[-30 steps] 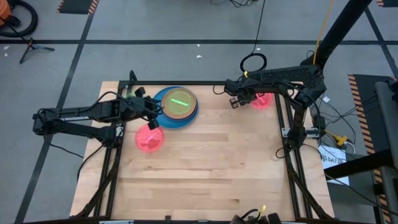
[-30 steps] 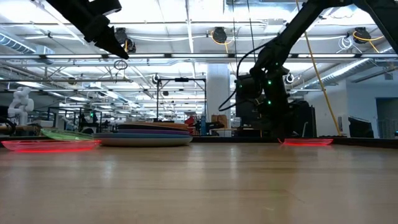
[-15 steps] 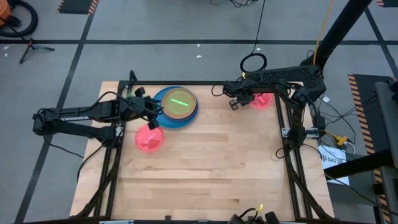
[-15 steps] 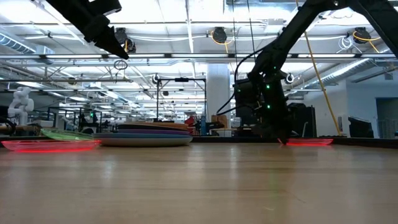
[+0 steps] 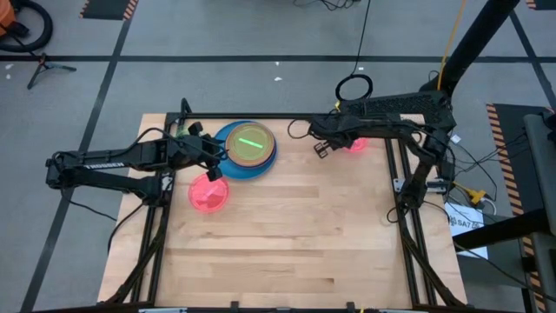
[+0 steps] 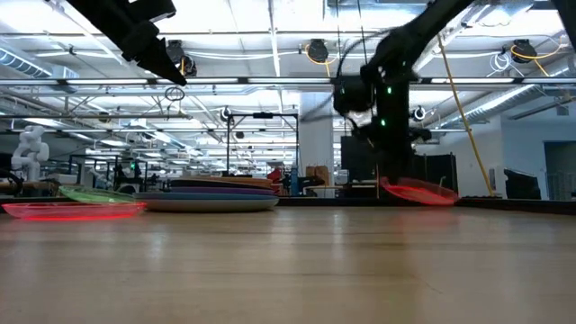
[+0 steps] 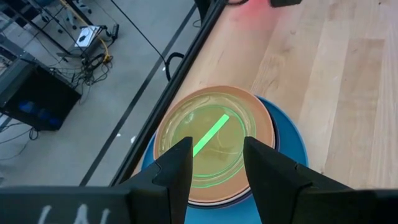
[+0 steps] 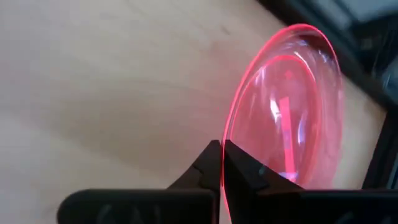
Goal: Stack plastic plates
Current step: Stack the top pink plate on the green plate
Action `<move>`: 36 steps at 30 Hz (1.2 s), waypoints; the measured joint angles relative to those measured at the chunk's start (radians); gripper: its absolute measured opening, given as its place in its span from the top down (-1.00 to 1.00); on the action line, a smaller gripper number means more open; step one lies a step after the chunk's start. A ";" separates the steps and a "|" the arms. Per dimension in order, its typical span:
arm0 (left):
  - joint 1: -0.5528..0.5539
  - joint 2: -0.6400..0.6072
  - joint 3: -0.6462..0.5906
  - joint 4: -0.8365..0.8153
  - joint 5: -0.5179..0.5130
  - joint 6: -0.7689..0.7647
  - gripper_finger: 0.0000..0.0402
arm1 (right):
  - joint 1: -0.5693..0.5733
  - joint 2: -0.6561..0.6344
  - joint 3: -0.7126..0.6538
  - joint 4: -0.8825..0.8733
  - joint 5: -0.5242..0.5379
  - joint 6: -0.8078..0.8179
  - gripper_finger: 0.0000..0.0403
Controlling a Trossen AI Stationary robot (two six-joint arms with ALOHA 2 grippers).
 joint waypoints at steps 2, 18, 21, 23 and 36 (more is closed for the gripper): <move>0.000 0.000 0.000 0.000 0.000 0.000 0.26 | 0.052 -0.039 0.000 0.033 -0.002 -0.042 0.98; 0.000 0.000 0.000 0.088 0.000 0.018 0.26 | 0.391 0.031 0.174 0.578 -0.152 -0.577 1.00; 0.000 0.000 0.000 0.089 0.000 0.027 0.26 | 0.400 0.110 0.282 0.535 -0.152 -0.675 1.00; 0.000 0.000 0.001 0.089 0.000 0.027 0.26 | 0.401 0.158 0.342 0.503 -0.151 -0.750 1.00; 0.000 0.000 0.001 0.040 0.000 0.003 0.26 | 0.399 0.306 0.496 0.471 -0.144 -0.872 0.66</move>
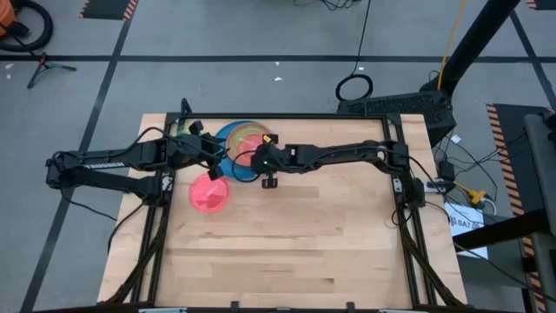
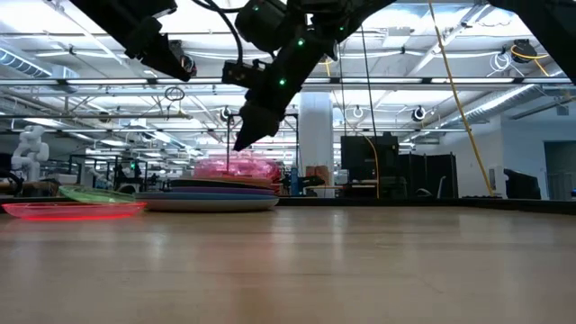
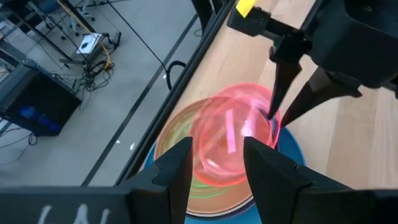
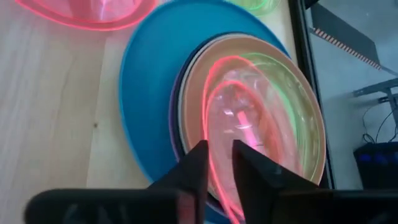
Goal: Stack plastic plates
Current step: Stack the top pink plate on the green plate, then stack the pink plate on the pink plate
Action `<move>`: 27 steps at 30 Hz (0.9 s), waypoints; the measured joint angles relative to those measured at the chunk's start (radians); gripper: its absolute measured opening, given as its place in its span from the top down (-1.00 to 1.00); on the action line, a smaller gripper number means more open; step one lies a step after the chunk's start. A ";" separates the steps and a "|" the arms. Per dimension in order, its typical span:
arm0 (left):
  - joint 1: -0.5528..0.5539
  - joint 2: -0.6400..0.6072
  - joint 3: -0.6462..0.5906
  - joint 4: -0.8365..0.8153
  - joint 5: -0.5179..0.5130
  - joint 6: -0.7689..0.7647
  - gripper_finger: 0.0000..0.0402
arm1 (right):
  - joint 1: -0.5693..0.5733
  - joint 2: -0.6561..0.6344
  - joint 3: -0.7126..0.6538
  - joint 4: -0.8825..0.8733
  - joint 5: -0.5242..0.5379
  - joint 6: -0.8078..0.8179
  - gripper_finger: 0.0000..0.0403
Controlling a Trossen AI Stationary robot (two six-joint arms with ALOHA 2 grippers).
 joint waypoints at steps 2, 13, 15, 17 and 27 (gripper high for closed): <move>-0.002 0.000 0.000 -0.002 0.000 -0.006 0.26 | 0.000 0.000 0.000 -0.001 0.023 0.002 0.58; -0.002 0.000 0.000 -0.019 0.000 -0.037 0.26 | 0.015 -0.006 0.000 -0.059 0.051 0.054 0.42; -0.002 0.000 0.000 -0.025 0.000 -0.047 0.26 | 0.020 -0.006 0.000 -0.111 0.051 0.084 0.43; -0.002 0.000 0.000 -0.037 0.000 -0.064 0.26 | 0.025 -0.006 0.000 -0.182 0.050 0.119 0.44; -0.002 0.000 0.000 -0.121 0.000 -0.234 0.26 | 0.072 -0.010 0.000 -0.545 0.046 0.297 0.52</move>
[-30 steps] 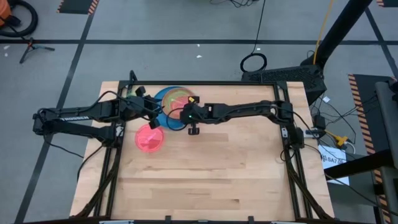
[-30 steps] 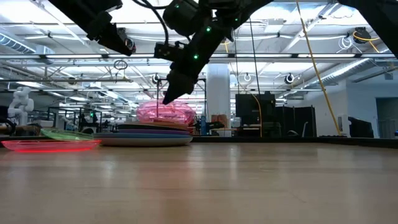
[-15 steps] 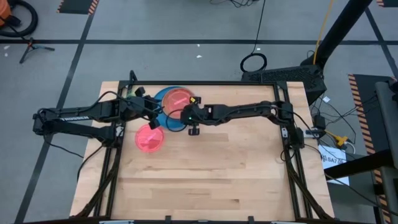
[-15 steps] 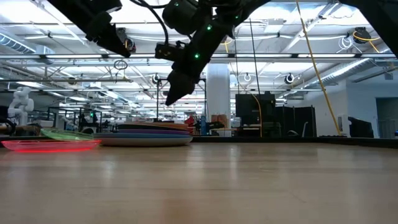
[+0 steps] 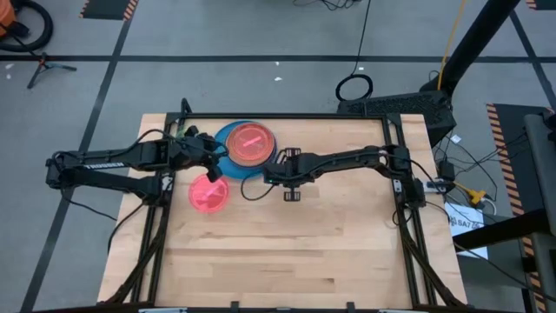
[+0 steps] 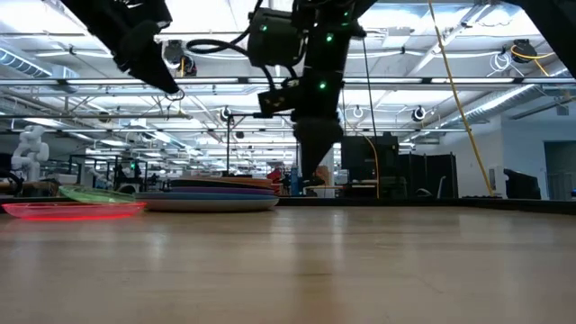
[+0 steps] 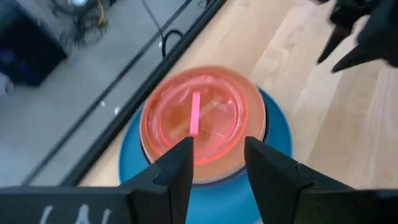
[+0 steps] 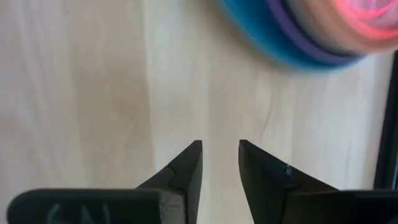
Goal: Stack plastic plates
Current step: Stack the pink plate on the pink plate
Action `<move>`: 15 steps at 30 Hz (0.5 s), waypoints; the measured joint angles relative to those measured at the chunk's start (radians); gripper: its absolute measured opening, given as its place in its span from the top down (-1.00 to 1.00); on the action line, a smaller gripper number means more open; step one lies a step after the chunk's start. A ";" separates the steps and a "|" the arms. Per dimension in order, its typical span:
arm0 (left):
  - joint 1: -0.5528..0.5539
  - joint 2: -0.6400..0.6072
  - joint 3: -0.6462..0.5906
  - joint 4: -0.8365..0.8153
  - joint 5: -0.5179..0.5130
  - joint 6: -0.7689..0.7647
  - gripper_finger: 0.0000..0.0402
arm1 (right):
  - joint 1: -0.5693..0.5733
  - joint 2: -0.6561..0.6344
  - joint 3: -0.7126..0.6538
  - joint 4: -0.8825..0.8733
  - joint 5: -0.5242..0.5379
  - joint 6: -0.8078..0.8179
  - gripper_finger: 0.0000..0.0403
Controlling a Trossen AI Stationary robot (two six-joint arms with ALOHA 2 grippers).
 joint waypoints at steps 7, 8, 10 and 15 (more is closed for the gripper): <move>-0.045 0.000 0.000 -0.198 0.000 -0.269 0.26 | 0.016 -0.115 -0.116 0.025 0.049 -0.008 0.57; -0.062 0.000 0.000 -0.236 0.001 -0.313 0.26 | 0.015 -0.145 -0.149 0.045 0.061 -0.008 0.57; -0.103 0.000 0.000 -0.292 0.006 -0.399 0.26 | 0.011 -0.215 -0.224 0.114 0.096 -0.018 0.59; -0.209 0.000 0.000 -0.332 0.070 -0.574 0.26 | 0.000 -0.396 -0.424 0.417 0.108 -0.102 0.61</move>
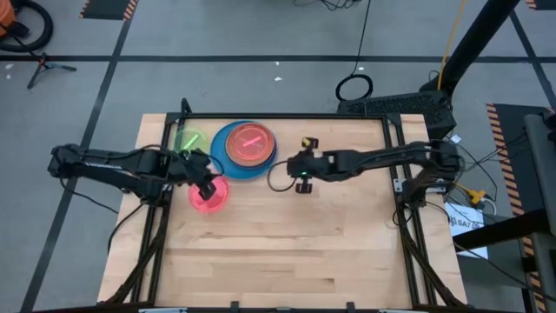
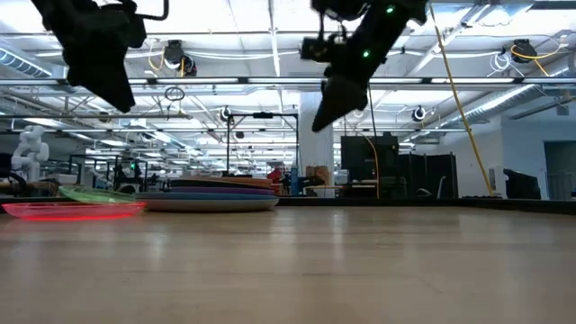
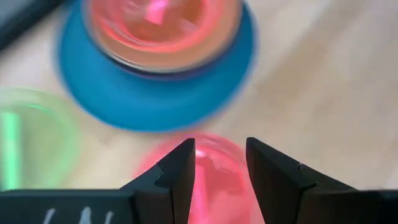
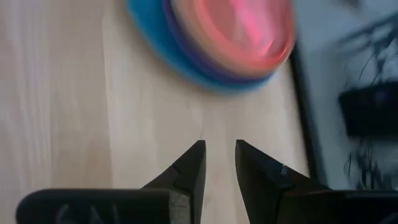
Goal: Stack plastic plates
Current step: Stack the pink plate on the pink plate
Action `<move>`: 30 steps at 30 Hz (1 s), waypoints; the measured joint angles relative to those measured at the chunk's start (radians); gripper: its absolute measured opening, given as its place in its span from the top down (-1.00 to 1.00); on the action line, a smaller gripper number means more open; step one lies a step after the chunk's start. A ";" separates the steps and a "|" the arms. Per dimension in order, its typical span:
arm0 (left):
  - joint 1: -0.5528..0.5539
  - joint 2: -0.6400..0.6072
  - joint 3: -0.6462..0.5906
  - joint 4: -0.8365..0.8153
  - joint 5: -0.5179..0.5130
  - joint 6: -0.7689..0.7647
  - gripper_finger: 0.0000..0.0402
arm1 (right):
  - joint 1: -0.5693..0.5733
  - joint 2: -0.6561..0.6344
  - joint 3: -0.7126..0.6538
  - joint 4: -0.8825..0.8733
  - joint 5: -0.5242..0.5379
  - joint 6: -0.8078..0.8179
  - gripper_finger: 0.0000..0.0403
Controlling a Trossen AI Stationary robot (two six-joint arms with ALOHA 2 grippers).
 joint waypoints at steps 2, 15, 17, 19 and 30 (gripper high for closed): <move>-0.029 0.004 0.000 0.015 0.056 -0.036 0.26 | -0.001 -0.066 -0.066 0.107 0.000 -0.050 0.61; -0.121 0.324 0.000 0.043 0.249 -0.233 0.26 | 0.002 -0.379 -0.260 0.282 -0.115 -0.014 0.61; -0.124 0.373 0.000 0.044 0.250 -0.261 0.26 | 0.006 -0.396 -0.274 0.277 -0.132 -0.014 0.61; -0.125 0.411 0.000 0.050 0.233 -0.278 0.26 | 0.008 -0.402 -0.281 0.278 -0.135 -0.016 0.61; -0.130 0.574 0.000 0.150 0.167 -0.267 0.26 | 0.008 -0.403 -0.288 0.277 -0.135 -0.025 0.61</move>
